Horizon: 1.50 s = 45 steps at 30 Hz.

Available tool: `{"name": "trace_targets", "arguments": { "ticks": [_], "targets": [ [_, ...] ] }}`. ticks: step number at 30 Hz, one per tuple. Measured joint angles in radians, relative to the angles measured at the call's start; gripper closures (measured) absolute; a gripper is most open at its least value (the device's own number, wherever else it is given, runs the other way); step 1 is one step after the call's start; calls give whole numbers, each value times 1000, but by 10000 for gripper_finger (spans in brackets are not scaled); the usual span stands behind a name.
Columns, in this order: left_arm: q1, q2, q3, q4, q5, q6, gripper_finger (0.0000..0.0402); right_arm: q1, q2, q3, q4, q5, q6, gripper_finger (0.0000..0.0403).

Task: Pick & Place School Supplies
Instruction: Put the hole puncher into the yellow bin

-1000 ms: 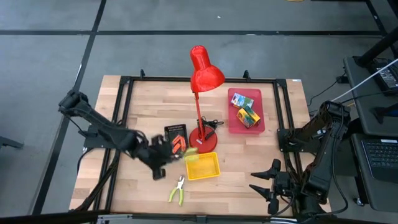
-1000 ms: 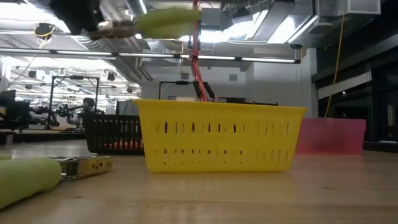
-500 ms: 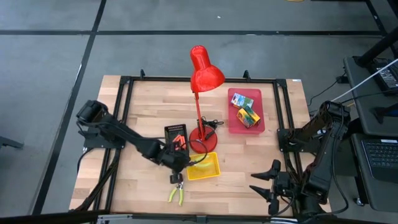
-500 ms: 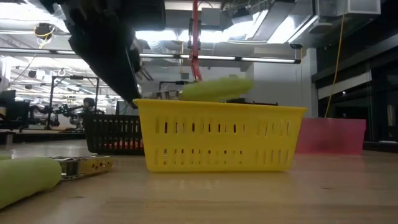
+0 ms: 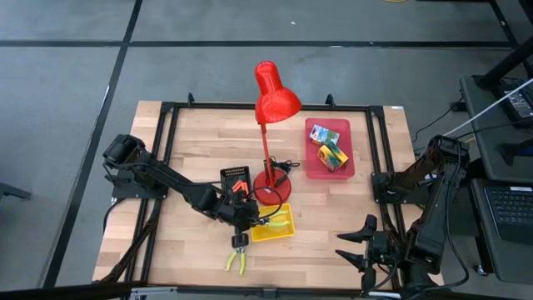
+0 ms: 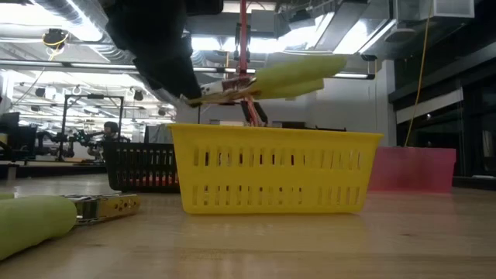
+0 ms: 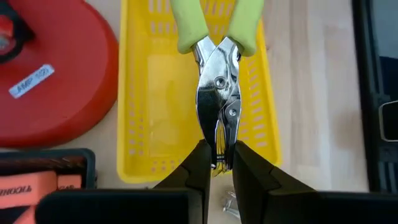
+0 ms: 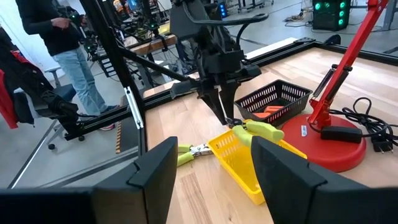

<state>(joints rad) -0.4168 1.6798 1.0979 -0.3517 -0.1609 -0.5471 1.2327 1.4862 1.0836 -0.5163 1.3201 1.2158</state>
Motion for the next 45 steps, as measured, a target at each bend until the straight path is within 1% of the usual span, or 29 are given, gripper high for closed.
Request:
{"name": "trace_targets", "arguments": {
  "ticks": [4, 11, 14, 21, 34, 36, 41, 43, 45],
  "targets": [
    [0, 0, 3, 3, 3, 3, 364, 0, 0, 0, 0, -1, 0, 195],
    [0, 9, 3, 61, 8, 11, 364, 6, 0, 0, -1, -4, -4, 195],
    [0, 25, 4, 63, 11, 11, 364, 8, 0, 0, -1, -4, -4, 195],
    [12, 80, 4, 90, 55, 11, 364, 19, 0, 0, -1, -3, -3, 195],
    [36, 90, 3, 56, 65, 11, 361, 28, 11, 0, 0, 3, 8, 195],
    [39, 88, 3, 55, 49, 11, 337, 28, 23, 0, 0, 0, 20, 195],
    [40, 84, 3, 56, 25, 11, 250, 37, 42, 0, 0, 3, 56, 195],
    [40, 83, 3, 57, 25, 11, 226, 48, 44, 0, 0, 15, 64, 195],
    [40, 79, 3, 55, 22, 11, 211, 61, 44, 0, 0, 35, 74, 195]
  ]
}}
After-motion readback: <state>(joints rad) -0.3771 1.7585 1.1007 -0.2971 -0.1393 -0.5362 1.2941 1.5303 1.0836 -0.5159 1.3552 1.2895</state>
